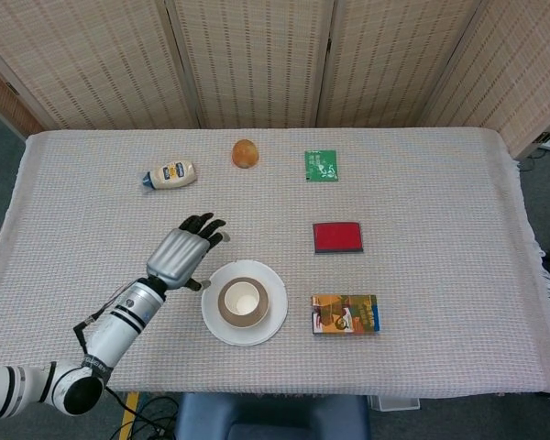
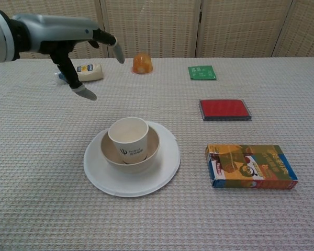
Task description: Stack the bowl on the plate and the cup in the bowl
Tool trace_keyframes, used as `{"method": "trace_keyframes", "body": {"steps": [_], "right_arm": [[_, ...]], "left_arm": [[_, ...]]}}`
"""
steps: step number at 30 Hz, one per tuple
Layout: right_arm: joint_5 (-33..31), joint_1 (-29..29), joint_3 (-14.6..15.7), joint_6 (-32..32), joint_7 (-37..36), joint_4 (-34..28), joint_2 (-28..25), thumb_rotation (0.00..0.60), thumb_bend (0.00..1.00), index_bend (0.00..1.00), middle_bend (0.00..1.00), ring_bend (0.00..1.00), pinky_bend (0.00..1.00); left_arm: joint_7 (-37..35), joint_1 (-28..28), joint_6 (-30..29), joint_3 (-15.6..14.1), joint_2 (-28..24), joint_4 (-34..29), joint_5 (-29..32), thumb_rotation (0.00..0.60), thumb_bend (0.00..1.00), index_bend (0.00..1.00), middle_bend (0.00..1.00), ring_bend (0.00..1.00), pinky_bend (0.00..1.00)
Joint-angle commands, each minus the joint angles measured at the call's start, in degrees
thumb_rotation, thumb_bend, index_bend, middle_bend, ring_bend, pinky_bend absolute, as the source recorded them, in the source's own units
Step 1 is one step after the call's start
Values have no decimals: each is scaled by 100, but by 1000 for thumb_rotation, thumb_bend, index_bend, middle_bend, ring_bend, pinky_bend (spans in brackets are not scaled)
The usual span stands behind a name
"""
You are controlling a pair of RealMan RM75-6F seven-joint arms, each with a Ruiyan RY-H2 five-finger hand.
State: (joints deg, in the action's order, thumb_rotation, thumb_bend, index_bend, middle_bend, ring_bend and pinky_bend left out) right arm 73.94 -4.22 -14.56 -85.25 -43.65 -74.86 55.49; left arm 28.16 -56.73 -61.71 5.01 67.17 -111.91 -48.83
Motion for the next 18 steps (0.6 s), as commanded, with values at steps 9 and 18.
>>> {"method": "trace_keyframes", "body": {"steps": [9,18], "right_arm": [[349,219,179,13,1044,-439,37,600,147,4,53,0,0],[64,495,183,92,3009,-965,374,600,157,4,55,0,0]], "left_arm": [[-2003,1489,-351,-308,-848,452,-894,600,181,256,146,0,140],[-2588,2575,-1191,-539,-637,1462,-1479,600,181,251,144,0,139]]}}
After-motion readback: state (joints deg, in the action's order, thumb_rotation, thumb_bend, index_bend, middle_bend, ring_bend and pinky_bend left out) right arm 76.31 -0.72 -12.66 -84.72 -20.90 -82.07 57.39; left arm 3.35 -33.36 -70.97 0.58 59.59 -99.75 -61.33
